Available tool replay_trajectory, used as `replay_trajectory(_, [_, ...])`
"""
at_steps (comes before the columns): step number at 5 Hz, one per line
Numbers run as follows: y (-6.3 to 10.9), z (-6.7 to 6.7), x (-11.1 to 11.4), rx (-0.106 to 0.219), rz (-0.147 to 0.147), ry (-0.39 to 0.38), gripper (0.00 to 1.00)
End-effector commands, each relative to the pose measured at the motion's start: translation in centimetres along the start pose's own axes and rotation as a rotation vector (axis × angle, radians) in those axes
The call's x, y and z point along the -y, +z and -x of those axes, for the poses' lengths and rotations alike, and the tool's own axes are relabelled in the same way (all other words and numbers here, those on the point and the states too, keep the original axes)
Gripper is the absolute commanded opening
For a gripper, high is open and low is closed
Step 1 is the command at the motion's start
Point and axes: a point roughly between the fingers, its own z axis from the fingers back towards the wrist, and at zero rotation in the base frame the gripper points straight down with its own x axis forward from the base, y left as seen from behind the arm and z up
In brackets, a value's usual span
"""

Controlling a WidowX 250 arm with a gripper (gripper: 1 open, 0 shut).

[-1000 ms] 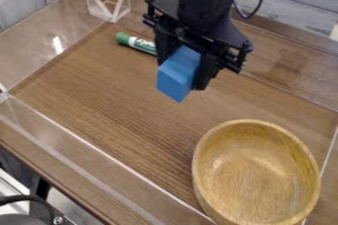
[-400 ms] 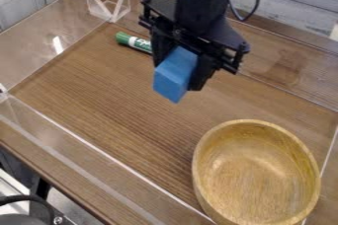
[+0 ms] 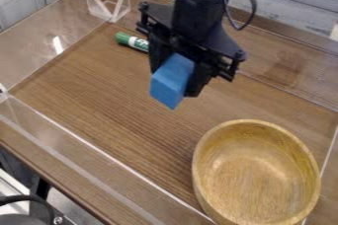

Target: Remove the blue block from inside the brown bowl and put it on the table

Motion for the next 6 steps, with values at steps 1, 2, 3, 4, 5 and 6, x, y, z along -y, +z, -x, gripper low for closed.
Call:
replay_trajectory(1, [0.5, -0.2, -0.6, 0.056, 0.005, 0.016, 0.00])
replay_trajectory(2, [-0.1, 0.0, -0.8, 0.059, 0.006, 0.018, 0.00])
replay_trajectory(3, [-0.6, 0.2, -1.0, 0.058, 0.008, 0.025, 0.00])
replay_trajectory(4, [-1.1, 0.3, -1.2, 0.059, 0.012, 0.028, 0.00])
replay_trajectory(5, [-1.5, 0.3, -1.4, 0.061, 0.016, 0.032, 0.00])
replay_trajectory(6, [-2.1, 0.3, -1.5, 0.064, 0.020, 0.037, 0.00])
